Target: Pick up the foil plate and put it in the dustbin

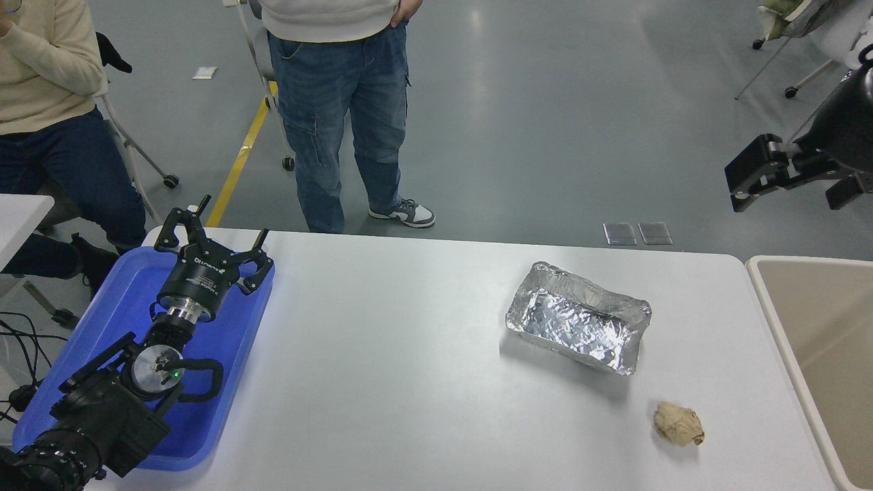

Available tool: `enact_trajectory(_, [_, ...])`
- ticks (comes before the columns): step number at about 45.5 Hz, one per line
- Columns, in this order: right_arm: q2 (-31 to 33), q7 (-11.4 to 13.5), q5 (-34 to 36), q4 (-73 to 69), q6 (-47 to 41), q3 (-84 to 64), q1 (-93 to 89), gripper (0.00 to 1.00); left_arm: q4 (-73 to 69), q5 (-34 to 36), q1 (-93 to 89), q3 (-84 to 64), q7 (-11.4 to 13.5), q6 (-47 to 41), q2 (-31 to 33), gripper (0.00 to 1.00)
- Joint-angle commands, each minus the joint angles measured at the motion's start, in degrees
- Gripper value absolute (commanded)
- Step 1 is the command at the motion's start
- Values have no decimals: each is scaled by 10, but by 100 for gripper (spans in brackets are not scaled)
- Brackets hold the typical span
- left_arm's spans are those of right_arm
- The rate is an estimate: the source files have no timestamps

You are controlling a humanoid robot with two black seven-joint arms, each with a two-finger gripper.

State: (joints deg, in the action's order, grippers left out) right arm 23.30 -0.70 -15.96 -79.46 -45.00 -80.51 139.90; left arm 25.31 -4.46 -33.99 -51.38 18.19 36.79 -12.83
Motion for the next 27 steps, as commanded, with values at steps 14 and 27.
enact_trajectory(14, [12, 0, 1, -1, 0, 42, -47, 100, 0, 0, 0, 0, 0, 0, 0, 100])
enact_trajectory(27, [25, 0, 2, -1, 0, 51, -87, 100, 0, 0, 0, 0, 0, 0, 0, 100])
